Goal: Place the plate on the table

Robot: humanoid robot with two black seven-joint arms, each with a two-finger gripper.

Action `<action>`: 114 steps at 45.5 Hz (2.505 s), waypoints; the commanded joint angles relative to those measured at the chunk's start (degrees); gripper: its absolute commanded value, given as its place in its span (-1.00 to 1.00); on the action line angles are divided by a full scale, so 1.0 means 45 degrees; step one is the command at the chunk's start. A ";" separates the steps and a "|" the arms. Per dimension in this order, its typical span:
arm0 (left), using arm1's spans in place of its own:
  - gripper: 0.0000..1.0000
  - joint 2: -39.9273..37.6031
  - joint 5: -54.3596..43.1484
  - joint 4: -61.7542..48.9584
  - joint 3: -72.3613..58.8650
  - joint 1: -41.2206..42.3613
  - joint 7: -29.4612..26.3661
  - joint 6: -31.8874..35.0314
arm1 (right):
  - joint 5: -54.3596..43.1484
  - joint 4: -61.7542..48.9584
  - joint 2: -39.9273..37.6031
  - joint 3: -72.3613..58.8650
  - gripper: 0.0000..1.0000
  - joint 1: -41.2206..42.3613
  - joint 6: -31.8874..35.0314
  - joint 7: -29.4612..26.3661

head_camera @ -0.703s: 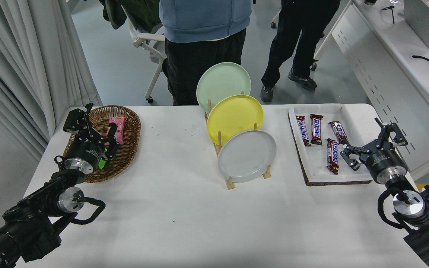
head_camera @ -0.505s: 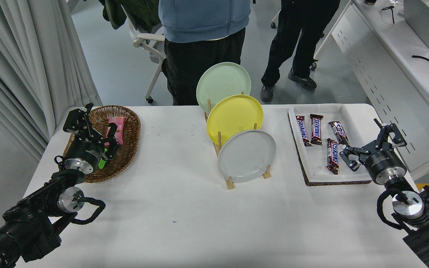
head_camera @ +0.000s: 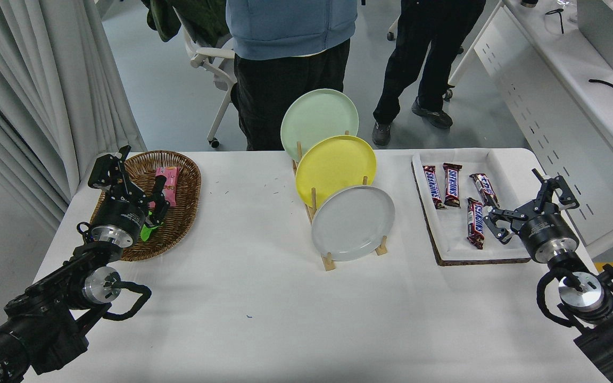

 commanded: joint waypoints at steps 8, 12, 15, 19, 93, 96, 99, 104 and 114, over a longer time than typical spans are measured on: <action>1.00 -0.0001 0.0007 0.0000 0.0001 0.0001 -0.0015 0.0000 | -0.0016 -0.0075 -0.0016 0.0050 1.00 0.0268 0.0060 0.0000; 1.00 -0.0001 -0.0012 0.0000 0.0001 0.0001 -0.0015 0.0000 | 0.0004 -0.0192 -0.0035 0.0108 1.00 0.0307 0.0060 0.0000; 1.00 -0.0001 0.0007 0.0000 0.0001 0.0001 -0.0015 0.0000 | 0.0004 -0.0212 -0.0035 0.0187 1.00 0.0308 0.0100 0.0000; 1.00 -0.0001 -0.0012 0.0000 0.0001 0.0001 -0.0015 0.0000 | 0.0004 -0.0212 -0.0055 0.0187 1.00 0.0307 0.0100 0.0000; 1.00 -0.0001 -0.0012 0.0000 0.0001 0.0001 -0.0015 0.0000 | -0.0113 0.1350 -0.6109 -1.7151 1.00 0.9972 0.4916 -0.0039; 1.00 -0.0001 -0.0012 0.0000 0.0001 0.0001 -0.0015 0.0000 | -0.0113 0.1390 -0.6051 -1.8657 1.00 1.0988 0.6271 -0.0039; 1.00 -0.0001 0.0007 0.0000 0.0001 0.0001 -0.0015 0.0000 | -0.0113 0.1409 -0.5934 -1.9304 1.00 1.1381 0.6271 -0.0039; 1.00 -0.0001 0.0007 0.0000 0.0001 0.0001 -0.0015 0.0000 | -0.0133 0.1935 -0.5914 -1.9286 1.00 1.1498 0.6271 -0.0039; 1.00 -0.0001 0.0007 0.0000 0.0001 0.0001 -0.0015 0.0000 | -0.0230 0.3361 -0.6129 -1.9715 1.00 1.2669 0.6271 -0.0039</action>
